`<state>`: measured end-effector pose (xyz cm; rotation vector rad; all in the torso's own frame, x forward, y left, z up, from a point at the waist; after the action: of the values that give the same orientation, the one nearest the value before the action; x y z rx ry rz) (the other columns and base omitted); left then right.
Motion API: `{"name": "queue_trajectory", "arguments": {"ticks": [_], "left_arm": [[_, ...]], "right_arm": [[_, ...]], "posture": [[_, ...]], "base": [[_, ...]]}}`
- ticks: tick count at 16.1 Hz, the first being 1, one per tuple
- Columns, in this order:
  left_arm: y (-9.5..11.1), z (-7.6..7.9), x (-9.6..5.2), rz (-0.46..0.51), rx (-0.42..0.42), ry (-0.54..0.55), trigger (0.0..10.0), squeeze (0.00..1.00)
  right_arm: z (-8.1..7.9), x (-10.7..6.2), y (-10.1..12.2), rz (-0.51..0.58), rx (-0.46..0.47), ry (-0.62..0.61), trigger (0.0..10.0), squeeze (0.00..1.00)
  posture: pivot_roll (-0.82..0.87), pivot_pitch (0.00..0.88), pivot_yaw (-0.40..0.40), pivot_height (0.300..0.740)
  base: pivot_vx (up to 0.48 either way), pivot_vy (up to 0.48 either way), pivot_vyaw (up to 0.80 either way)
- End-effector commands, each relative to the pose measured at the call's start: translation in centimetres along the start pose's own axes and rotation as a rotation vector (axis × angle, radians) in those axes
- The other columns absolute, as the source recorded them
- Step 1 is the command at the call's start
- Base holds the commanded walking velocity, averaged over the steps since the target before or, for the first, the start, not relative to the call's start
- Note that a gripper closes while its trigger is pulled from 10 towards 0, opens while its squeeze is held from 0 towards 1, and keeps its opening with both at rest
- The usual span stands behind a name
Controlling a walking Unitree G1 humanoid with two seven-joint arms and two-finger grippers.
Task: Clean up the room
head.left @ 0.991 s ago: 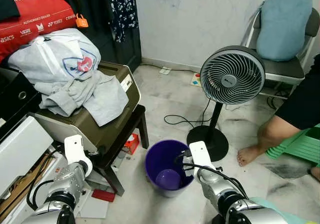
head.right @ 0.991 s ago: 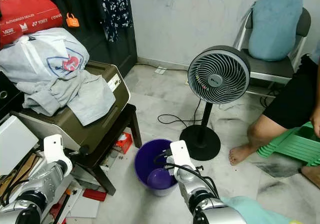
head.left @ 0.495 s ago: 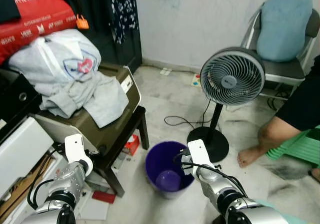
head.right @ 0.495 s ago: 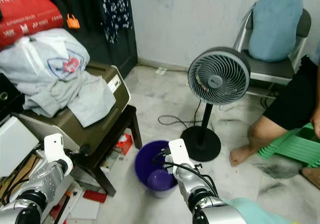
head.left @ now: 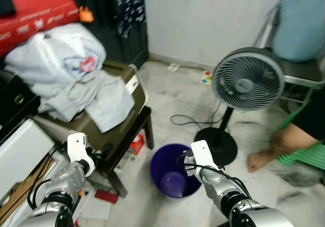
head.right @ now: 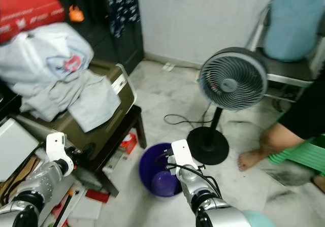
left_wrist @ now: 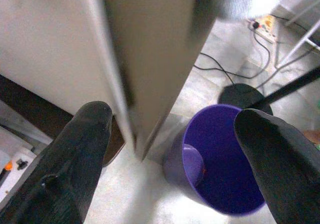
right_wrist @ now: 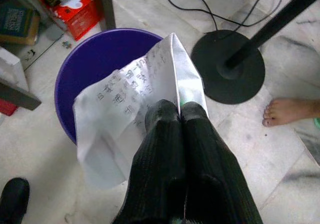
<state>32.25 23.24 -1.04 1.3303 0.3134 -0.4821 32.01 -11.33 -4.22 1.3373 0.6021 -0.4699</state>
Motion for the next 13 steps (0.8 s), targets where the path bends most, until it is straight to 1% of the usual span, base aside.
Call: {"name": "queue_trajectory", "arguments": {"ticks": [1,3,4,5,6,7,8,9,10,11,12,13], "left_arm": [[-0.8,-1.4,-0.8,-0.029,0.03,0.037,10.0,0.0],[-1.4,-3.2,-1.6,-0.041,0.055,0.13,10.0,0.0],[-1.4,-4.0,-2.0,-0.03,0.03,0.162,10.0,0.0],[-1.3,-3.9,-2.1,-0.023,0.019,0.138,10.0,0.0],[-1.0,-2.5,-1.8,-0.011,-0.008,0.033,10.0,0.0],[-0.9,-2.0,-1.7,-0.006,-0.009,-0.011,10.0,0.0],[-0.7,0.5,-1.8,0.007,0.003,-0.178,10.0,0.0],[-0.9,2.4,-2.2,-0.002,0.018,-0.299,10.0,0.0],[-1.4,4.3,-3.0,-0.028,0.048,-0.417,10.0,0.0],[-1.6,4.9,-3.3,-0.036,0.057,-0.451,10.0,0.0],[-1.9,6.2,-3.9,-0.053,0.083,-0.513,10.0,0.0],[-1.9,6.7,-4.1,-0.049,0.1,-0.528,10.0,0.0]], "right_arm": [[-0.3,0.0,0.2,0.005,-0.003,0.006,10.0,0.0],[-0.3,0.0,0.3,0.006,-0.005,0.007,10.0,0.0],[-0.3,0.0,0.3,0.007,-0.008,0.009,10.0,0.0],[-0.3,0.0,0.3,0.007,-0.009,0.009,10.0,0.0],[-0.2,0.0,0.3,0.007,-0.014,0.009,10.0,0.0],[-0.2,0.0,0.3,0.007,-0.015,0.009,10.0,0.0],[-0.1,0.0,0.3,0.006,-0.017,0.007,10.0,0.0],[-0.1,0.0,0.3,0.005,-0.02,0.007,10.0,0.0],[0.0,0.0,0.3,0.005,-0.022,0.007,10.0,0.0],[-0.1,0.0,0.3,0.005,-0.024,0.007,10.0,0.0],[-0.1,0.0,0.3,0.005,-0.027,0.008,10.0,0.0],[-0.1,0.0,0.3,0.005,-0.028,0.008,10.0,0.0]], "posture": [[-0.03,0.0,0.035,0.74],[-0.03,0.0,0.03,0.74],[-0.03,0.0,0.026,0.74],[-0.03,0.0,0.024,0.74],[-0.03,0.0,0.021,0.74],[-0.03,0.0,0.021,0.74],[-0.03,0.0,0.019,0.74],[-0.03,0.0,0.019,0.74],[-0.03,0.0,0.018,0.74],[-0.03,0.0,0.018,0.74],[-0.02,0.0,0.016,0.74],[-0.02,0.0,0.015,0.74]], "base": [[0.0,0.0,0.0],[0.0,0.0,0.0],[0.0,0.0,0.0],[0.0,0.0,0.0],[0.0,0.0,0.0],[0.0,0.0,0.0],[0.0,0.0,0.0],[0.0,0.0,0.0],[0.0,0.0,0.0],[0.0,0.0,0.0],[0.0,0.0,0.0],[0.0,0.0,0.0]]}}
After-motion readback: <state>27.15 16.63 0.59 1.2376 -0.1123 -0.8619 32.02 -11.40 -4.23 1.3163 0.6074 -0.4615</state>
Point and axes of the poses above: a point about 5 cm out from each wrist's last joint towards the gripper, its own x axis pointing out of the wrist towards the gripper, its own y axis along the axis of the wrist's last joint, z = x × y, the point moved 4 cm from there along x, pointing out of the wrist towards the gripper, and after that the axes turned 6 degrees about x, right-handed, at the moved point
